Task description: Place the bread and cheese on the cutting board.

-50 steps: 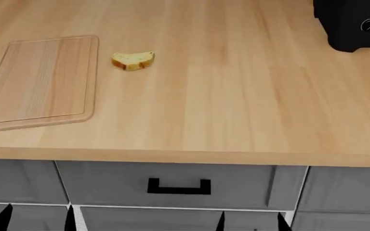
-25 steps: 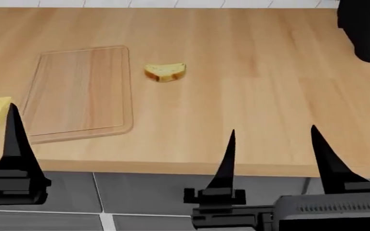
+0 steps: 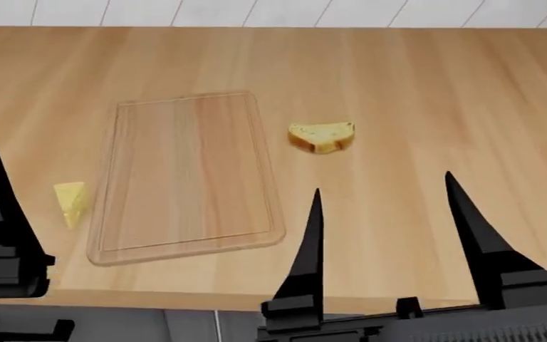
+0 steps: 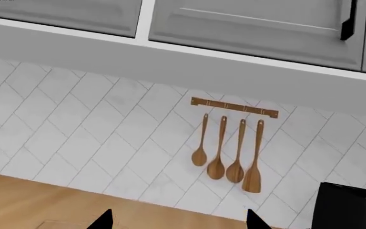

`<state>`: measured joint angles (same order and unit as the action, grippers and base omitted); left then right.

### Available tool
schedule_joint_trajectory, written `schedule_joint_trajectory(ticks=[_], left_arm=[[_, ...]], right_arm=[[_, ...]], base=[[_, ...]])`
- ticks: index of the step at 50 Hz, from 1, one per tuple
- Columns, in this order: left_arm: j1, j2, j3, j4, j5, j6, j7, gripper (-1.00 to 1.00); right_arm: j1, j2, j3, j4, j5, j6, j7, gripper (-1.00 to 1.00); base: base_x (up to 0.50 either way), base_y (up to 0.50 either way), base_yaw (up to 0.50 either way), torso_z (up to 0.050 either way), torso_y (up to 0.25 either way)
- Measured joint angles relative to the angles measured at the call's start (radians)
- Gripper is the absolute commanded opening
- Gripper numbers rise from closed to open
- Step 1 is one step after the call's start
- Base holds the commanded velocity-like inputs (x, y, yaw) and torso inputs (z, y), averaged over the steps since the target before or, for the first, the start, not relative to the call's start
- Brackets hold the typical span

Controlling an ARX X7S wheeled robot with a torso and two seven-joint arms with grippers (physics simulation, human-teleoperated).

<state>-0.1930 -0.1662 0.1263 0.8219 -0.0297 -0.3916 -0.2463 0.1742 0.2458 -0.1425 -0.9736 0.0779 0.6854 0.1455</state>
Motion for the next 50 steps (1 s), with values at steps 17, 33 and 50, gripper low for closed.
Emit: schedule_joint_trajectory(ticks=[17,33,50], left_arm=[[-0.003,-0.016,0.010,0.013,-0.010,-0.005,-0.018,1.00],[-0.006,-0.028,0.010,0.021,-0.027,-0.008,-0.031,1.00],[-0.006,-0.040,0.015,0.028,-0.038,-0.010,-0.044,1.00]], right_arm=[[-0.009,0.022,-0.021,-0.006,0.021,-0.040,-0.020,1.00],[0.007,0.014,-0.024,-0.004,0.047,0.000,-0.013,1.00],[0.012,0.006,-0.013,0.001,0.089,0.006,-0.015,1.00]], base=[[0.50,0.00,0.00,0.000,0.000],[0.27,0.15,0.00,0.000,0.000],[0.18,0.09,0.00,0.000,0.000]])
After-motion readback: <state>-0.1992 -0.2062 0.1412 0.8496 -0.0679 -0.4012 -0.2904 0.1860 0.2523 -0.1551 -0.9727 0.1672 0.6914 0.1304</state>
